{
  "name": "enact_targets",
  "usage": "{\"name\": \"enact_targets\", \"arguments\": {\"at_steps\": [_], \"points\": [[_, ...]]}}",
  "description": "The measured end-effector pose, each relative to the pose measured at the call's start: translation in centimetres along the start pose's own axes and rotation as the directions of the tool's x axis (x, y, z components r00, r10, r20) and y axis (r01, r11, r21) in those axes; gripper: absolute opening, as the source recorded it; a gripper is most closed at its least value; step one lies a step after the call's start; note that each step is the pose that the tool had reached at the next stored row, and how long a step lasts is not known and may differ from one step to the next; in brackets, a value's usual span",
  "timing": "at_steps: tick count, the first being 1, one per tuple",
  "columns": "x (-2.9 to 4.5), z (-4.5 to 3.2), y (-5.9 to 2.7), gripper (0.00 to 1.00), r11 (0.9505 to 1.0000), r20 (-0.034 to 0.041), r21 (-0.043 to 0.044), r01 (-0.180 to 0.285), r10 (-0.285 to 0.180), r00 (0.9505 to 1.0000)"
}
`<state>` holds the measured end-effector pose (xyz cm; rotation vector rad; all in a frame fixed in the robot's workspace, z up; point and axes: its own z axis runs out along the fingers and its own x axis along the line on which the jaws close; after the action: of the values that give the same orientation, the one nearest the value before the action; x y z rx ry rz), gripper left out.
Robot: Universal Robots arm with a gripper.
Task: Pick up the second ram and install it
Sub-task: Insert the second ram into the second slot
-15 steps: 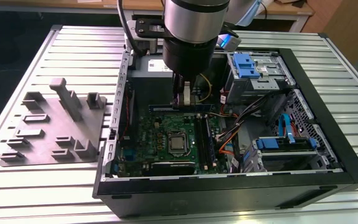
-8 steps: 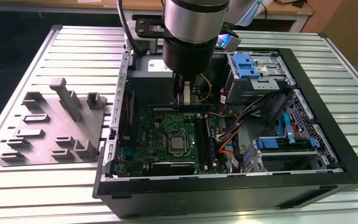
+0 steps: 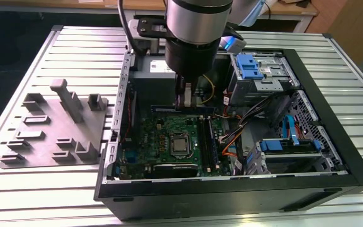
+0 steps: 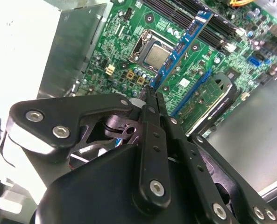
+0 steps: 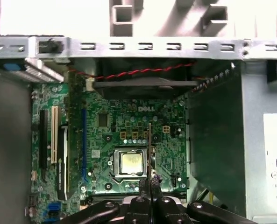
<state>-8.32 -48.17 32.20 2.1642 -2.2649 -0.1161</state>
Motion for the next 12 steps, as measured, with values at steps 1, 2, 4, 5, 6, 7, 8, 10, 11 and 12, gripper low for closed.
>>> {"name": "enact_targets", "arguments": {"at_steps": [1, 2, 4, 5, 6, 7, 8, 10, 11, 12], "points": [[0.00, 0.02, 0.00, 0.12, 0.9998, 0.0011, 0.0008, -0.018, 0.018, 0.9998], [0.00, 0.04, 0.00, 0.12, 0.9994, 0.0022, 0.0016, -0.036, 0.036, 0.9994], [0.00, 0.08, 0.00, 0.12, 0.9974, 0.0044, 0.0032, -0.072, 0.072, 0.9974], [0.00, 0.11, -0.01, 0.12, 0.9958, 0.0056, 0.0040, -0.091, 0.091, 0.9958], [0.00, 0.13, -0.01, 0.12, 0.9940, 0.0067, 0.0047, -0.109, 0.109, 0.9940], [0.00, 0.15, -0.01, 0.12, 0.9919, 0.0078, 0.0054, -0.127, 0.127, 0.9919], [0.01, 0.17, -0.01, 0.12, 0.9895, 0.0090, 0.0061, -0.145, 0.145, 0.9894], [0.01, 0.22, -0.01, 0.12, 0.9836, 0.0113, 0.0074, -0.180, 0.180, 0.9836], [0.01, 0.24, -0.02, 0.12, 0.9801, 0.0125, 0.0081, -0.198, 0.198, 0.9801], [0.01, 0.26, -0.01, 0.12, 0.9764, 0.0136, 0.0086, -0.216, 0.216, 0.9764]]}}
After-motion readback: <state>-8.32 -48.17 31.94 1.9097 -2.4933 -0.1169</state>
